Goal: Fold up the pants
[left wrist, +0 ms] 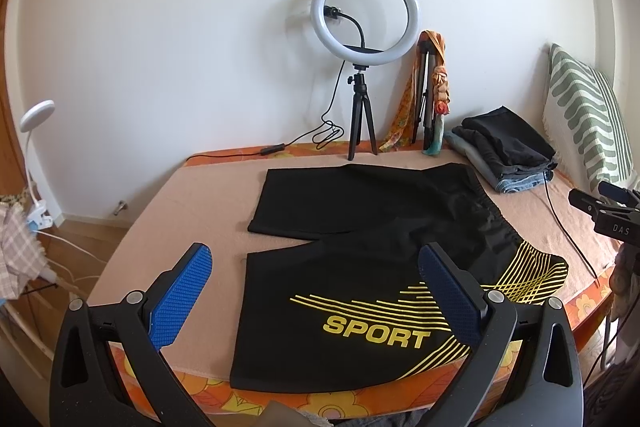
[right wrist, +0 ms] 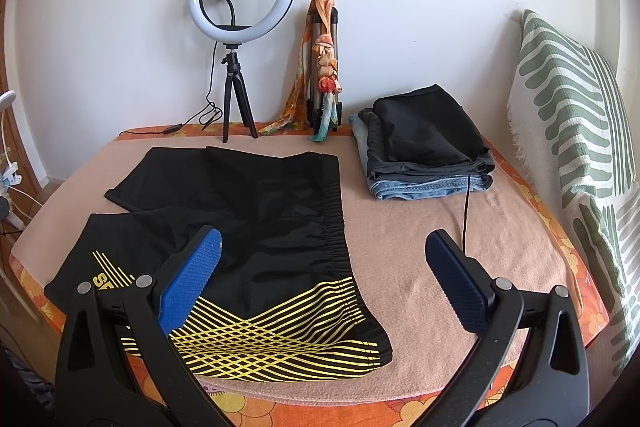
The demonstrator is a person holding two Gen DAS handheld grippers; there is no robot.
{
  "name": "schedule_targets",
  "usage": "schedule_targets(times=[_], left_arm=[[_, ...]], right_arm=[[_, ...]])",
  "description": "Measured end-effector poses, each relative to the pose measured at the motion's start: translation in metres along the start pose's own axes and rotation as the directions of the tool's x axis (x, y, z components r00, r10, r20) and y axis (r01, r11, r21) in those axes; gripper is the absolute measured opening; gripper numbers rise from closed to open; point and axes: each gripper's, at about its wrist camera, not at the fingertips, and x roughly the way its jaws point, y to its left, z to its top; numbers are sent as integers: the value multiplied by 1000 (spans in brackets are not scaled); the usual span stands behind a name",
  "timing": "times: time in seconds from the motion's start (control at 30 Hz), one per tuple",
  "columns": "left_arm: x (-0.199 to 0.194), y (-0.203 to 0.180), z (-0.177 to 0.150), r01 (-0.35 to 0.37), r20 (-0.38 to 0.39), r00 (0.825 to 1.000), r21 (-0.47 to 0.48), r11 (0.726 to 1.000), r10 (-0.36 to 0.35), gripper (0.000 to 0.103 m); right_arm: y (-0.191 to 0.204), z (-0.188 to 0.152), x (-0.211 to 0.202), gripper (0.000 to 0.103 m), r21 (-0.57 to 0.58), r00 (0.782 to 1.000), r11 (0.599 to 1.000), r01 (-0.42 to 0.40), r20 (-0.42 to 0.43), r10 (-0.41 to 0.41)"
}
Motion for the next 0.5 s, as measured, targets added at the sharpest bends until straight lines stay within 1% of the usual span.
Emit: schedule_targets(times=[0.5], left_arm=[[-1, -1, -3, -3, -2, 1000, 4, 1000, 3, 103]], right_arm=[[4, 0, 0, 103, -5, 1000, 1000, -1, -2, 1]])
